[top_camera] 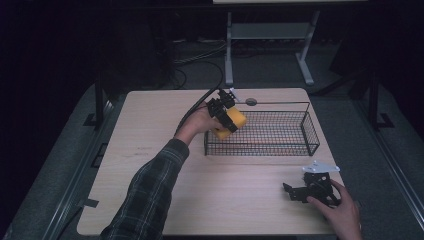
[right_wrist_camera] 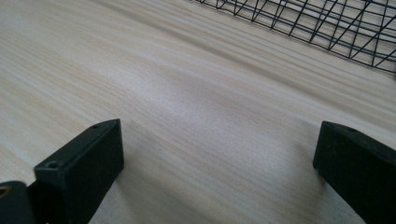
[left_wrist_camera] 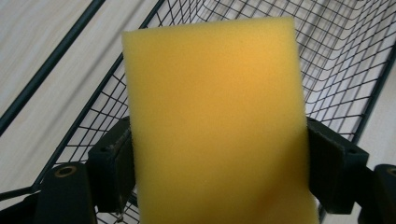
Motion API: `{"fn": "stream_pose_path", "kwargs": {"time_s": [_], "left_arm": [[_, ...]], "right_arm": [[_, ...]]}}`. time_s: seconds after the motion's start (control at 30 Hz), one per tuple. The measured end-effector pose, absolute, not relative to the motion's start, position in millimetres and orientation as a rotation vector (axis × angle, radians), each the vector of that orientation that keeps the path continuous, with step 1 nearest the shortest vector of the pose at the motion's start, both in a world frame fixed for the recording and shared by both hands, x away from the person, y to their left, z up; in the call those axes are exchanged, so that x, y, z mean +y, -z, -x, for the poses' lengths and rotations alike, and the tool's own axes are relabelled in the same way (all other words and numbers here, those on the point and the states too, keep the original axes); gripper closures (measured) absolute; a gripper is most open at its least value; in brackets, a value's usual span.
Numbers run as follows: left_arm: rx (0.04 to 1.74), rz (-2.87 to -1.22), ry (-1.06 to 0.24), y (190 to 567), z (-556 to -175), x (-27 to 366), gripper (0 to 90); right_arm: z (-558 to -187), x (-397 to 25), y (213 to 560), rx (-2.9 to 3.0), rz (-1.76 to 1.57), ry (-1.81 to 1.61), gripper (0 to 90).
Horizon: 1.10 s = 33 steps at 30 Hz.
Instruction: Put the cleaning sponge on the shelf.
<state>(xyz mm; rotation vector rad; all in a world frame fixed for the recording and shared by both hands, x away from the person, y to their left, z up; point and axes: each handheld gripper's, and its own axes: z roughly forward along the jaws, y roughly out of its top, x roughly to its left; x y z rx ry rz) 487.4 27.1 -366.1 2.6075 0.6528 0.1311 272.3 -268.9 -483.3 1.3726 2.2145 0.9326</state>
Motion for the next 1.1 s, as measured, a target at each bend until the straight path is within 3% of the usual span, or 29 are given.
{"fn": "stream_pose_path", "kwargs": {"time_s": [1.1], "left_arm": [[0.703, -2.681, -0.079, 405.2, -498.3, 19.6, 21.3]], "right_arm": [[-272.4, -269.1, 483.4, 2.215, -1.371, -0.932, 1.2]]}}
